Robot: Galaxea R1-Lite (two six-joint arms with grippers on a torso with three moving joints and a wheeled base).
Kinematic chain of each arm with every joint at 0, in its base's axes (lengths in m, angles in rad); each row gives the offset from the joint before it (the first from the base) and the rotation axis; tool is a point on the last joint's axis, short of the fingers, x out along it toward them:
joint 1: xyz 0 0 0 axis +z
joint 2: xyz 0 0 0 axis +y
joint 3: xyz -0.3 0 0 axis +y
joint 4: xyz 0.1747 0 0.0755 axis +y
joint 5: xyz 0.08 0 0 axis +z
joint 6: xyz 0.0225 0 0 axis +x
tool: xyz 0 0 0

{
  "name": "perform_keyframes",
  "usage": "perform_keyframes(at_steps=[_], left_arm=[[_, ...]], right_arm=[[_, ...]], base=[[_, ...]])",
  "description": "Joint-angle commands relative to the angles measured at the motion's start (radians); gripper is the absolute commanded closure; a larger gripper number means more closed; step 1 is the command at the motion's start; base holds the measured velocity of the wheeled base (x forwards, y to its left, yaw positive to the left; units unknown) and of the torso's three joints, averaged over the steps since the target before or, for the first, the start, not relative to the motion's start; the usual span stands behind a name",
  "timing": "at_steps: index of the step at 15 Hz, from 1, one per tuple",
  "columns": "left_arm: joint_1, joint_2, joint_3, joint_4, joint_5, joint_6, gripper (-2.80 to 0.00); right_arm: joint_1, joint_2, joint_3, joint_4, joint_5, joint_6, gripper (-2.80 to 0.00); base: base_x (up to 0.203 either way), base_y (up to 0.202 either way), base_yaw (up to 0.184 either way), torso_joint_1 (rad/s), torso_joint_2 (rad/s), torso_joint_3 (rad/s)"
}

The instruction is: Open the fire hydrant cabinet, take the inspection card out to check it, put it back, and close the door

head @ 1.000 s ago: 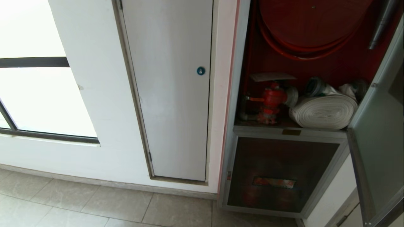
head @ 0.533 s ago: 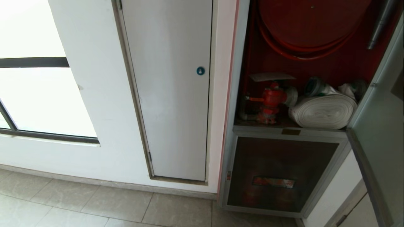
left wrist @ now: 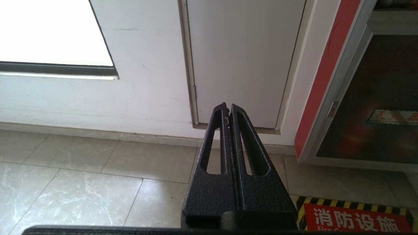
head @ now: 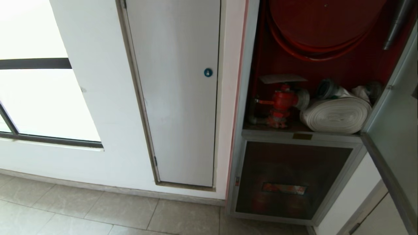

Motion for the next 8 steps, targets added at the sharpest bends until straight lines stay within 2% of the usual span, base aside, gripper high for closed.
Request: perform_keyframes(at_steps=[1, 8], left_arm=[[0.0, 0.001, 0.0, 0.001, 0.0, 0.0, 0.0], [0.0, 0.001, 0.0, 0.001, 0.0, 0.0, 0.0]], right_arm=[[-0.062, -0.025, -0.009, 0.007, -0.007, -0.002, 0.0], [-0.166, -0.026, -0.007, 0.046, -0.004, -0.002, 0.0]], base=[[0.0, 0.0, 0.0, 0.0, 0.0, 0.0], [0.0, 0.0, 0.0, 0.0, 0.0, 0.0]])
